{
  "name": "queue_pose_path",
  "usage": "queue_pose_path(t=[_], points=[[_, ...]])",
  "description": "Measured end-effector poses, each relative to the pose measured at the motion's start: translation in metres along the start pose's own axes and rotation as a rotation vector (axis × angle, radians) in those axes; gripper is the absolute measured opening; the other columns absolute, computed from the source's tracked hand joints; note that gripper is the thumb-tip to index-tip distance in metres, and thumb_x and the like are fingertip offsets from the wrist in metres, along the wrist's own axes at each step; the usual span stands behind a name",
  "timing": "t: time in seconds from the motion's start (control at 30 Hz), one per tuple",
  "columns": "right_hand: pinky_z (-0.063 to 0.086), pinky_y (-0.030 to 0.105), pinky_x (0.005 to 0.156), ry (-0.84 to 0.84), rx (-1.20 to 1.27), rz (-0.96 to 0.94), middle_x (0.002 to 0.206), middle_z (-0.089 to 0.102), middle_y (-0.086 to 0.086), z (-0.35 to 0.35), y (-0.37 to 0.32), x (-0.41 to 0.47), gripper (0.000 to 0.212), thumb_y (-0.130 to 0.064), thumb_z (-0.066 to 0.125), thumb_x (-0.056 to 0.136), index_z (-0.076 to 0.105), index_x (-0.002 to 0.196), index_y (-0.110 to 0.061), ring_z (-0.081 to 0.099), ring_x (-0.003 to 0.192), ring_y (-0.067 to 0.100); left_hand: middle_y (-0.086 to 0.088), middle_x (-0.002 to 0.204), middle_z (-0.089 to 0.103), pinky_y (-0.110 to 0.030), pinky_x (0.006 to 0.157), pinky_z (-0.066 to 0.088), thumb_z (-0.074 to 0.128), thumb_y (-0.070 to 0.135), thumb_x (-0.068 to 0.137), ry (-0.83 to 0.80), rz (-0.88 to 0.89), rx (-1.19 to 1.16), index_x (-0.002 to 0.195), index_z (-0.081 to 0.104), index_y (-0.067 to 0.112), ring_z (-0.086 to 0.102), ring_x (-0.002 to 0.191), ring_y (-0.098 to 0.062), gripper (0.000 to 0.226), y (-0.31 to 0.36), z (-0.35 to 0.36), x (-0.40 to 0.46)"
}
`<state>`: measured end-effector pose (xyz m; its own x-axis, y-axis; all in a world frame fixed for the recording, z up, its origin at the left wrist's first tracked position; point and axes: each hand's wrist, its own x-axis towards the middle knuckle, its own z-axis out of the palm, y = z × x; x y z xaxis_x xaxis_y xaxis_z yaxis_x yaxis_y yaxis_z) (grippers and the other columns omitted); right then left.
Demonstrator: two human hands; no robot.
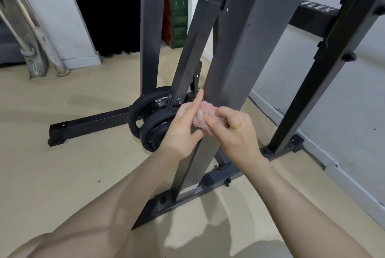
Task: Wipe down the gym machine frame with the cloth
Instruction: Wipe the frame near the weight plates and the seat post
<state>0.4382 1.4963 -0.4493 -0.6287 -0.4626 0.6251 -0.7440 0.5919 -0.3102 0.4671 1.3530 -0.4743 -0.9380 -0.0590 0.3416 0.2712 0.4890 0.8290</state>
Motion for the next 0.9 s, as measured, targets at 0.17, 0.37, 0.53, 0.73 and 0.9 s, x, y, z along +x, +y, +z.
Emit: queue_pose_path(t=[0.17,0.37,0.53,0.73,0.9], points=[[0.033,0.034,0.075,0.499,-0.264,-0.139,0.096,0.051,-0.010,-0.023,0.020,0.024,0.028,-0.008,0.060,0.081,0.053,0.095,-0.030,0.048,0.085,0.019,0.024,0.117,0.042,-0.021,0.103,0.038,0.064,0.018,0.088,0.026,-0.076,0.008,0.138,0.012,0.061,0.047,0.113,-0.005,0.084,0.006,0.002,-0.003],[0.046,0.036,0.055,0.282,-0.177,-0.023,0.096,0.066,0.014,-0.006,0.023,-0.020,0.024,0.019,0.065,0.065,0.069,0.081,0.001,0.054,0.075,0.034,0.013,0.121,0.043,-0.025,0.097,0.043,0.062,0.019,0.088,0.088,-0.159,0.014,0.137,0.011,0.063,0.045,0.104,-0.007,0.084,0.015,0.008,-0.006],[0.036,0.016,0.073,0.474,0.123,0.045,0.100,0.045,-0.010,-0.018,0.019,0.017,0.018,0.003,0.051,0.081,0.064,0.091,-0.004,0.051,0.091,0.016,0.021,0.128,0.041,-0.035,0.106,0.040,0.061,0.013,0.088,0.123,-0.224,-0.070,0.126,0.016,0.075,0.040,0.124,-0.004,0.085,0.024,0.011,-0.007],[0.045,0.036,0.083,0.301,0.054,-0.118,0.113,0.048,0.013,0.023,0.010,-0.029,0.030,-0.017,0.057,0.081,0.065,0.107,-0.002,0.041,0.095,0.030,0.012,0.134,0.042,-0.019,0.100,0.039,0.058,0.004,0.089,0.105,-0.245,-0.155,0.125,0.023,0.070,0.040,0.129,-0.004,0.083,0.028,0.010,-0.010],[0.050,0.044,0.067,0.313,0.045,-0.080,0.096,0.064,0.019,0.015,0.011,-0.012,0.023,-0.004,0.070,0.080,0.073,0.103,-0.008,0.049,0.085,0.033,0.012,0.141,0.046,-0.025,0.106,0.036,0.037,-0.021,0.070,-0.028,-0.342,-0.478,0.134,0.041,0.042,0.038,0.133,-0.003,0.090,0.030,-0.008,-0.015]])
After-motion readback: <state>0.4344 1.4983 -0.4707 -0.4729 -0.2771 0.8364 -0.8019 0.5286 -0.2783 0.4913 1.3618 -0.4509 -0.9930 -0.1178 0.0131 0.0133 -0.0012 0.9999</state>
